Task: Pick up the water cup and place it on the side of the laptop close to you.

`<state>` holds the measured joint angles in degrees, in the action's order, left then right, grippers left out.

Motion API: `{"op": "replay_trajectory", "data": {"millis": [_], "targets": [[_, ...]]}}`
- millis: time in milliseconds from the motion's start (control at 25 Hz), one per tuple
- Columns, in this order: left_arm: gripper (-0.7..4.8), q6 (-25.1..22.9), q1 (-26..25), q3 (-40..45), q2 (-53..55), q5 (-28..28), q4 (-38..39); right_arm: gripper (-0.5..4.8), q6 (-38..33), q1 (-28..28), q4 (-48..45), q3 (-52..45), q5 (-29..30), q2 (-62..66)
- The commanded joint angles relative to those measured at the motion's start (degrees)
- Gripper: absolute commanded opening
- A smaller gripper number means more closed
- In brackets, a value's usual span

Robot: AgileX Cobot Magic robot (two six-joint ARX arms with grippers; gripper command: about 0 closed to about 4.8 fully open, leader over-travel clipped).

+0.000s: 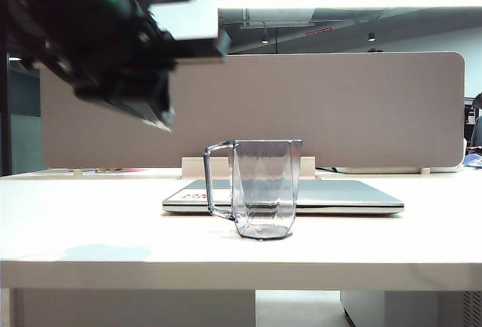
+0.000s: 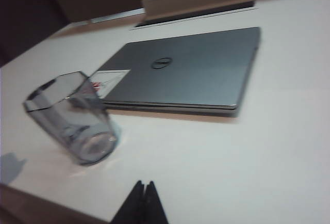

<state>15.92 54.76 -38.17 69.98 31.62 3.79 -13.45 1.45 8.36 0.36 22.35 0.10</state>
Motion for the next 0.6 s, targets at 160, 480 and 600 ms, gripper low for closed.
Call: {"op": "replay_trajectory", "data": {"millis": [160, 480, 600], "targets": [[-0.05, -9.8, 0.1, -0.3, -3.0, -7.4, 4.9, -0.09, -1.6, 10.4, -3.8, -0.3, -1.0, 0.0], [-0.05, -17.0, -0.7, -0.2, -3.0, -11.4, 5.5, -0.09, -1.5, 33.1, -9.0, -0.3, -20.0, 0.1], [-0.05, -20.2, -3.5, -0.2, -3.0, -16.5, 5.1, -0.09, -1.3, 37.5, -8.6, -0.3, -25.4, 0.1]]}}
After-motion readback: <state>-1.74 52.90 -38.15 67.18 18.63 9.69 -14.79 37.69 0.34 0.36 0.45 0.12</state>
